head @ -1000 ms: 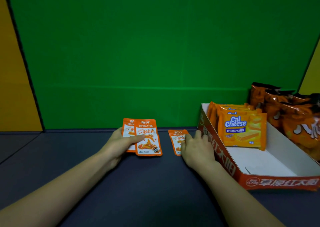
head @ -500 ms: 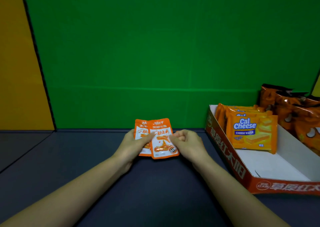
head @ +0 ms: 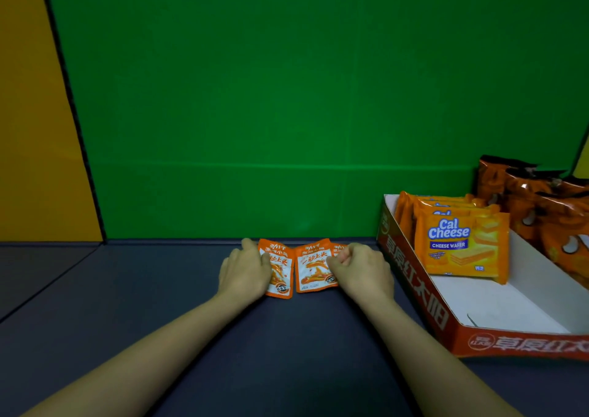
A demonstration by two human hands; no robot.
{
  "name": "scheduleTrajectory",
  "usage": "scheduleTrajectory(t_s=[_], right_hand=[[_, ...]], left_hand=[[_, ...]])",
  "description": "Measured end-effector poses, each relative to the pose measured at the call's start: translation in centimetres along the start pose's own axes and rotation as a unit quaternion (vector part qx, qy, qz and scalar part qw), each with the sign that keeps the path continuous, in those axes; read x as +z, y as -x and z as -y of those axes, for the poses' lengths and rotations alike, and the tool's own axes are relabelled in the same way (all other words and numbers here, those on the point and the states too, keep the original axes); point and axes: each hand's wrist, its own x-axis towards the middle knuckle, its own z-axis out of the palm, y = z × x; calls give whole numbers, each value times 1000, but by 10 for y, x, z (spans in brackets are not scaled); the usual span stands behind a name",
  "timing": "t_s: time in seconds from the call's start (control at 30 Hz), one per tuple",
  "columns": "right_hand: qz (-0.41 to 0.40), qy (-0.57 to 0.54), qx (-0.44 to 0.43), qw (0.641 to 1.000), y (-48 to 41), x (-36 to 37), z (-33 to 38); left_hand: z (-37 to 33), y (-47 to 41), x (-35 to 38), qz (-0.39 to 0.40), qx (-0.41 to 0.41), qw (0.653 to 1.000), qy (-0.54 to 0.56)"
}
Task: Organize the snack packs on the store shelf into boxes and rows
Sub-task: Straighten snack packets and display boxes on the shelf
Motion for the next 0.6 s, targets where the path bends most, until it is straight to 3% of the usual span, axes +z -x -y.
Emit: scheduleTrajectory(t_s=[0.3, 0.5, 0.6], right_hand=[[-17, 114, -65, 991, 7, -2, 2], [-33, 116, -120, 985, 12, -5, 7], [-14, 68, -171, 983, 17, -7, 10]], left_hand=[[-6, 8, 6, -66, 28, 985, -159], [-9, 12, 1, -81, 18, 983, -162], [-4, 21, -15, -102, 103, 966, -215]])
